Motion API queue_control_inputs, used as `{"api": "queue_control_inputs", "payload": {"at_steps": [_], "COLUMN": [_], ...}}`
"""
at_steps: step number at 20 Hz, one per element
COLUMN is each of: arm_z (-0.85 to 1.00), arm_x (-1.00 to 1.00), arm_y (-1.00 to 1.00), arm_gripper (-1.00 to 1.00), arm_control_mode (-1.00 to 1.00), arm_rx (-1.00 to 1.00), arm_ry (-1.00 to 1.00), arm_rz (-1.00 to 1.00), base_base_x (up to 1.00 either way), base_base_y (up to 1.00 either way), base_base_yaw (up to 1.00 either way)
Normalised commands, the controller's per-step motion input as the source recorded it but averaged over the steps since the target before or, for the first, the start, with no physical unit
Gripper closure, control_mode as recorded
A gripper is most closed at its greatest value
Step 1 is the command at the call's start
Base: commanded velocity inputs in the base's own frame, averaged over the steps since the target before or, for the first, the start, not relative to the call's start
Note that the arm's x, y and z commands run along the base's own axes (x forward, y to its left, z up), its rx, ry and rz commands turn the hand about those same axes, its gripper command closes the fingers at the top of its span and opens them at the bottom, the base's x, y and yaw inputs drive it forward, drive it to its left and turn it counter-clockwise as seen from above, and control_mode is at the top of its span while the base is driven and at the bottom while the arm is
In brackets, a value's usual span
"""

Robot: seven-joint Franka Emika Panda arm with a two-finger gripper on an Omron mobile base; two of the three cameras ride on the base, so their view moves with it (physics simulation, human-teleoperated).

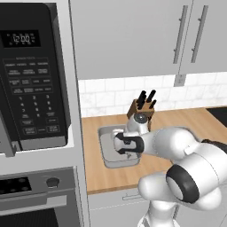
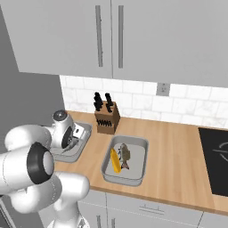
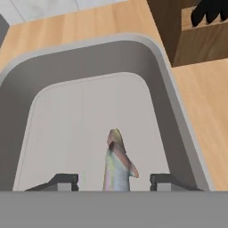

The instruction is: Place one corn and one fish in each tupperware on the nearby counter, to pack two identical lunches.

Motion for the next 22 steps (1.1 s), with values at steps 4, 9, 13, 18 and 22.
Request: {"api": "queue_control_inputs", "payload": {"at_steps": [4, 9, 13, 18, 22], "arm_z": [0.09, 0.87, 1.0, 0.98, 1.0], "arm_x": [0.11, -0.73, -1.0, -0.91, -0.84], "arm_y": [0.0, -0.06, -0.11, -0.48, -0.27], "arm_gripper": [-1.0, -1.0, -1.0, -1.0, -1.0], "arm_control_mode": [-1.0, -1.0, -1.0, -1.0, -1.0], "arm_rx": [0.0, 0.03, 0.03, 0.03, 0.01], "arm_ry": [0.0, 0.0, -0.09, -0.06, 0.0], "arm_rz": [-0.01, -0.07, -0.03, -0.03, 0.02], "base_base_x": [0.0, 0.0, 0.0, 0.0, 0.0], "base_base_y": [0.0, 0.0, 0.0, 0.0, 0.0], "base_base_yaw": [0.0, 0.0, 0.0, 0.0, 0.0]}}
